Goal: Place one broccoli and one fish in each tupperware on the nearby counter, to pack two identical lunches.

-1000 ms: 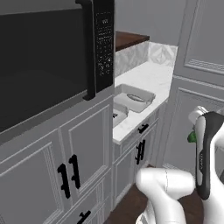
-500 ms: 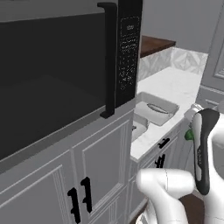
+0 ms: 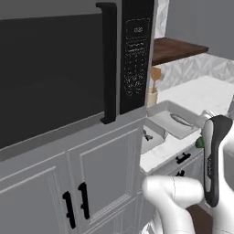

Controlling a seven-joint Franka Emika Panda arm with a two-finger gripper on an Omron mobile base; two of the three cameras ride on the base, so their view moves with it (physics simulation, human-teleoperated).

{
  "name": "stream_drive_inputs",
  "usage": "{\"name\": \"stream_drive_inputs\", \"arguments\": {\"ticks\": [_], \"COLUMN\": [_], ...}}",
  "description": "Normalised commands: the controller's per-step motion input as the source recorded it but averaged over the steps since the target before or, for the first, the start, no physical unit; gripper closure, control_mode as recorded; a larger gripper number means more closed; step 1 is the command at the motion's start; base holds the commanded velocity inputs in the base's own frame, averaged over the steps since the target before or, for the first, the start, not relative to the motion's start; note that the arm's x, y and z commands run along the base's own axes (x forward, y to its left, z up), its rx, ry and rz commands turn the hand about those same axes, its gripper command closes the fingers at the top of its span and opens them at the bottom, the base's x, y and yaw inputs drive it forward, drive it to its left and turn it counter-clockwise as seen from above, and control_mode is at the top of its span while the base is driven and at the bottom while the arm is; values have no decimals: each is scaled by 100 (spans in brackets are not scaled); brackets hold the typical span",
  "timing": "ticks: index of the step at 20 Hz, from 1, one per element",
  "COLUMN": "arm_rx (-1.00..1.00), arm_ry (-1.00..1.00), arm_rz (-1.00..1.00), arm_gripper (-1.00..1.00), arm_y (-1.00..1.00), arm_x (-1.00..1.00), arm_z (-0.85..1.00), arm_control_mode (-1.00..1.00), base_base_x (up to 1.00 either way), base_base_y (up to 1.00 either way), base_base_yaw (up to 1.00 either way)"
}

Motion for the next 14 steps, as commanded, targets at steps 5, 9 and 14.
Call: {"name": "stream_drive_inputs", "arguments": {"ticks": [5,9,14], "arm_rx": [0,0,0], "arm_ry": [0,0,0], "arm_rz": [0,0,0], "arm_gripper": [100,100,100], "arm_y": [0,0,0], "arm_x": [0,0,0], "arm_z": [0,0,0], "arm_control_mode": [100,100,100], "base_base_x": [19,18,29], "base_base_y": [-72,-51,-37], "base_base_yaw": [58,44,41]}}
